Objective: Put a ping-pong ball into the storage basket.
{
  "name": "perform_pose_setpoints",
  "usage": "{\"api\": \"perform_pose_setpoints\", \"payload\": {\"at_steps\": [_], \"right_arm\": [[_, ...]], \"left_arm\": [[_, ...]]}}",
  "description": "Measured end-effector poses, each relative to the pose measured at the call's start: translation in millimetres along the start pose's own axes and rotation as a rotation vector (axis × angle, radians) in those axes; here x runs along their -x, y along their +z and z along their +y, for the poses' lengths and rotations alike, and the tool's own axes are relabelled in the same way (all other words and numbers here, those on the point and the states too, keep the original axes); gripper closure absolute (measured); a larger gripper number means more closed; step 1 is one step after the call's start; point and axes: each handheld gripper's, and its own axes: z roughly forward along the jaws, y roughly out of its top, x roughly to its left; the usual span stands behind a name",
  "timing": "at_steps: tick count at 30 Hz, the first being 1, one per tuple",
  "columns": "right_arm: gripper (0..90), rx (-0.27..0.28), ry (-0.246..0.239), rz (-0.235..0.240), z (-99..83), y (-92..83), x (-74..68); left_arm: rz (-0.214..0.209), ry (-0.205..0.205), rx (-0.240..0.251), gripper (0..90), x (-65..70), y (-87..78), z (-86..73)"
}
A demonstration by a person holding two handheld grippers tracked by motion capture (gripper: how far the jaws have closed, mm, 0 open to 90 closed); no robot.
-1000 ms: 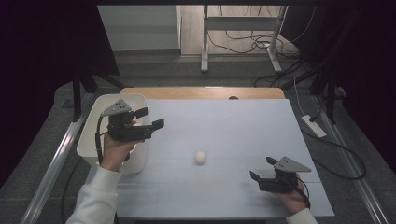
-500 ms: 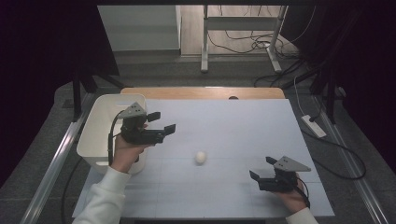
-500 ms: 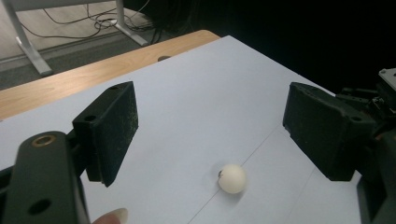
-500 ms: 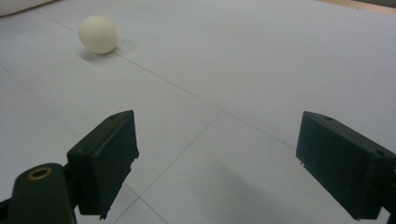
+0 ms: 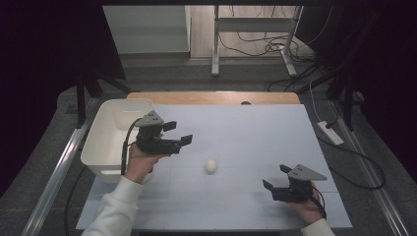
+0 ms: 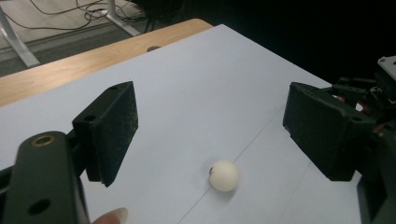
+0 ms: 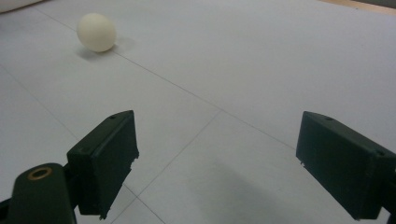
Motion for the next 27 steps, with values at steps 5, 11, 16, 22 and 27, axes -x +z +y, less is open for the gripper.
{"api": "perform_pose_setpoints", "payload": {"at_steps": [5,11,16,22,27], "right_arm": [[12.6,0.005,0.000,-0.002,0.0,-1.0,-0.2],[12.6,0.004,-0.003,0.000,-0.4,-1.0,-0.2],[12.7,0.008,-0.005,-0.001,0.0,-1.6,-0.3],[12.7,0.006,-0.010,0.004,1.6,1.5,-1.0],[12.7,0.005,-0.018,0.007,3.3,4.5,-1.4]], "left_arm": [[-0.011,0.006,-0.014,18.8,2.8,7.4,-0.7],[-0.021,0.009,-0.033,18.8,5.1,15.1,-2.9],[-0.030,0.005,-0.046,18.8,6.3,22.7,-4.5],[-0.031,0.015,-0.080,18.7,9.1,32.0,-6.8],[-0.036,0.011,-0.086,18.7,11.8,36.8,-8.8]]}}
